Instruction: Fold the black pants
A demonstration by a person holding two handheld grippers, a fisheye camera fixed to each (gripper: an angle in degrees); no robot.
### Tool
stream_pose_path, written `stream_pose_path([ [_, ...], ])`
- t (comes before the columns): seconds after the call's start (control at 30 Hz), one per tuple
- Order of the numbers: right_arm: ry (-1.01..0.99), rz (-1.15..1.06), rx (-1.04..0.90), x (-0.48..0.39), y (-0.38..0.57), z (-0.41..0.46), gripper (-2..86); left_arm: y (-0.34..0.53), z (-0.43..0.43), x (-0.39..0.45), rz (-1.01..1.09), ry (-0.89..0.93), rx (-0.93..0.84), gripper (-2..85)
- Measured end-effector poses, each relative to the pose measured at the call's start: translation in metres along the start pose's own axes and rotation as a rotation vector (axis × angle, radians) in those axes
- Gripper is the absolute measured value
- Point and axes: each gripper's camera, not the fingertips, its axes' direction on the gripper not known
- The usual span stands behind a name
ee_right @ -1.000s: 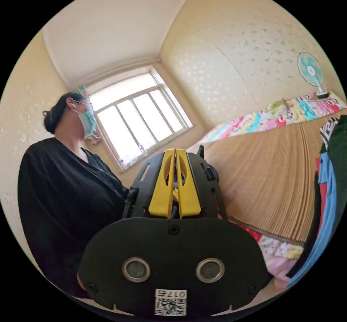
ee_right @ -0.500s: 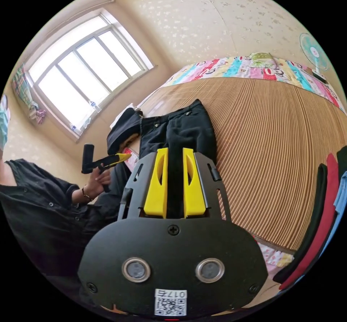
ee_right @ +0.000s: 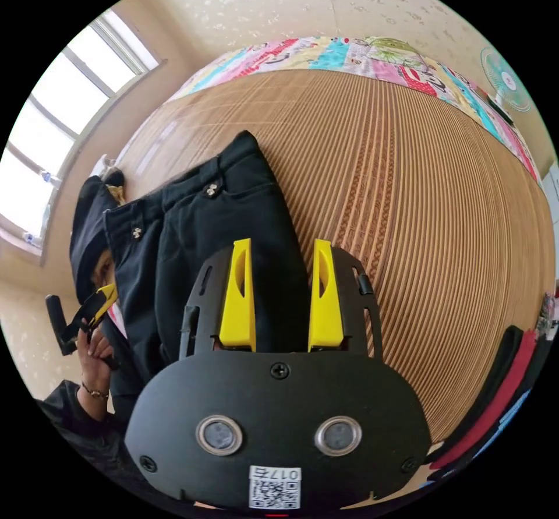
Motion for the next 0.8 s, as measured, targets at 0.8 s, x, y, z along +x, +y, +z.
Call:
stream_pose_path([
  [0.8, 0.295, 0.026, 1.001, -0.018, 0.065, -0.328, 4.5, -0.185, -0.142, 0.335, 0.693, 0.311, 0.400, 5.6],
])
